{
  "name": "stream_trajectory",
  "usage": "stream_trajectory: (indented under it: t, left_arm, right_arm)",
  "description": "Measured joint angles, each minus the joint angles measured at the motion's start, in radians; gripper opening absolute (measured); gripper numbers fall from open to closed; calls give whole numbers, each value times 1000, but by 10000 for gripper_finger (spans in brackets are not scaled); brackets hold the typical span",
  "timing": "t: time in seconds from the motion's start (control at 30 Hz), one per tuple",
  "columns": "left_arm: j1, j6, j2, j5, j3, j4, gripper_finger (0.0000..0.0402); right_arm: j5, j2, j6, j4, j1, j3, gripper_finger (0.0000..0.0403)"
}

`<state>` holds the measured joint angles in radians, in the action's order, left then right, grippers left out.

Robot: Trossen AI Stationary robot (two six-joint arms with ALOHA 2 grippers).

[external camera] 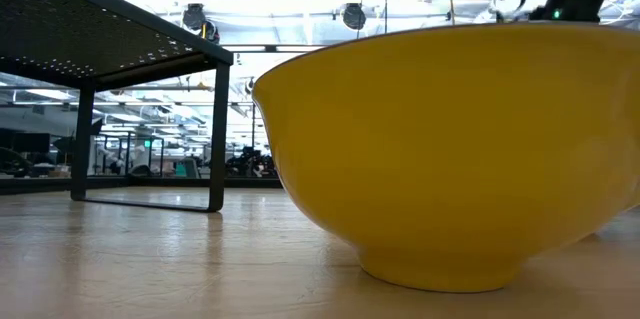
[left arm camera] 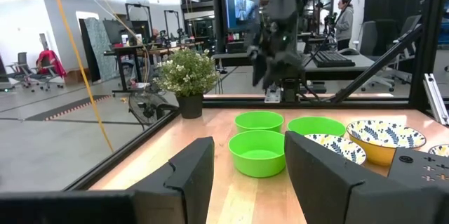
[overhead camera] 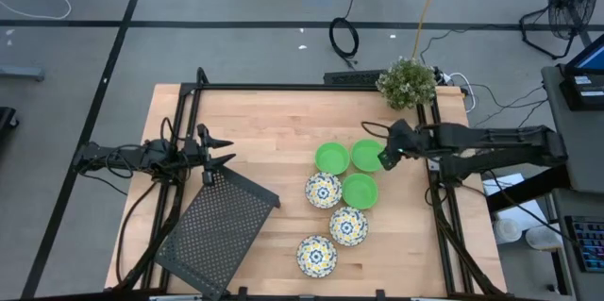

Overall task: Pick & Place Mini bowls
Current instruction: Put the top right green bowl on the shelf

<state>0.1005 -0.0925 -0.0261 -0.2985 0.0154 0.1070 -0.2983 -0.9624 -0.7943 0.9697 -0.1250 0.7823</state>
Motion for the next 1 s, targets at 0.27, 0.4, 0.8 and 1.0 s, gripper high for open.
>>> stream_trajectory:
  t: [0.27,0.4,0.8,1.0]
  left_arm:
    - [0,0,0,0,0,0,177]
    - [0,0,0,0,0,0,177]
    - [0,0,0,0,0,0,177]
    - [0,0,0,0,0,0,177]
  right_arm:
    - [165,-58,-90,-124,-93,-98,216]
    - [172,-59,-123,-227,-112,-166,215]
    - [163,-59,-65,-458,-179,-299,183]
    - [161,-59,42,-498,-204,-299,122]
